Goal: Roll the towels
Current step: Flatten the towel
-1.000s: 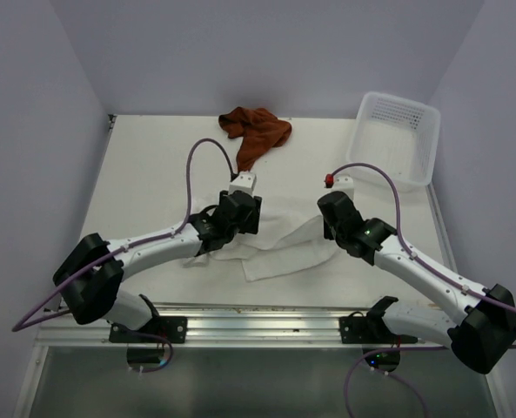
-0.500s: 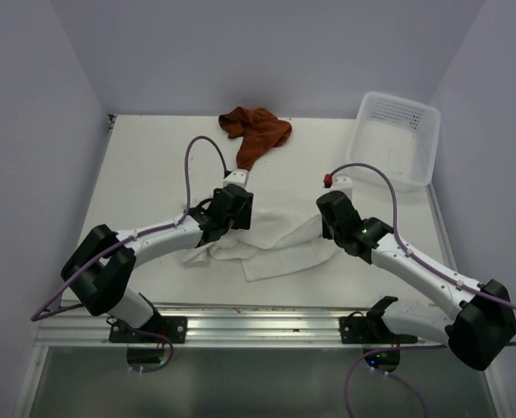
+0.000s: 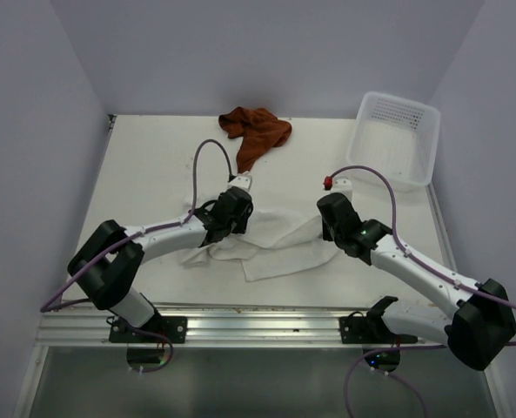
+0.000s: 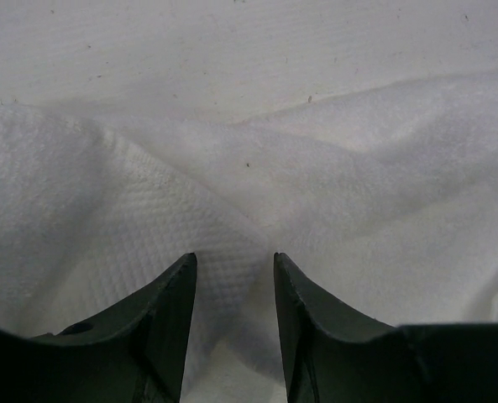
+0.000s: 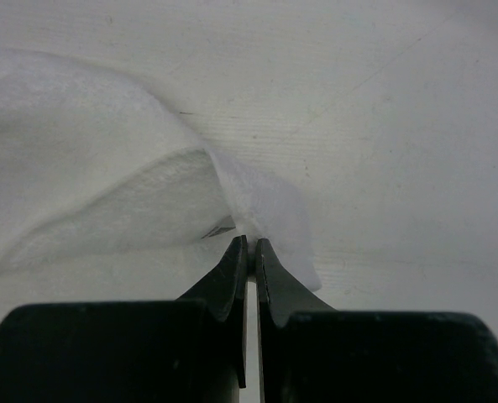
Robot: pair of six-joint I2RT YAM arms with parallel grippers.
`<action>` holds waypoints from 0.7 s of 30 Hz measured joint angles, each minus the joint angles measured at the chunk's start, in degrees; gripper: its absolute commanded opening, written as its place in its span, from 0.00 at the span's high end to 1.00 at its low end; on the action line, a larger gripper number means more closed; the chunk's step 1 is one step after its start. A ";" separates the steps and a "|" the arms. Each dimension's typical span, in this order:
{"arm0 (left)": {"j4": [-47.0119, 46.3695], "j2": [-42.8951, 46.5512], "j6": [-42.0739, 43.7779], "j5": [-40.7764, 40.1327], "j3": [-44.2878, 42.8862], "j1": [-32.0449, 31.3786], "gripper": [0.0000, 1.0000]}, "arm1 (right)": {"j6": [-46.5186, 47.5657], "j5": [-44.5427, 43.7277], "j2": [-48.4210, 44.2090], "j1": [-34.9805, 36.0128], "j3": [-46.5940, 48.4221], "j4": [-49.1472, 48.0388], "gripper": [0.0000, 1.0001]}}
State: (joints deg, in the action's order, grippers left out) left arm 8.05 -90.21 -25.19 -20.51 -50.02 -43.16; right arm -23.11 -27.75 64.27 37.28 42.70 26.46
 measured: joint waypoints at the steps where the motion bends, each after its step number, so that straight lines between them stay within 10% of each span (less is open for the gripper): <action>1: -0.07 0.00 0.42 -0.13 0.00 -0.15 0.54 | 0.00 0.11 0.11 -0.07 0.00 -0.20 1.00; 21: 1.07 -7.61 2.49 -3.13 -3.04 -2.78 0.63 | 0.22 0.31 0.28 -0.79 -1.09 -0.85 1.00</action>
State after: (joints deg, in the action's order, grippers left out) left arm 9.13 -97.82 -22.70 -23.64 -53.06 -45.93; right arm -22.90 -27.44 64.55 36.49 41.60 25.61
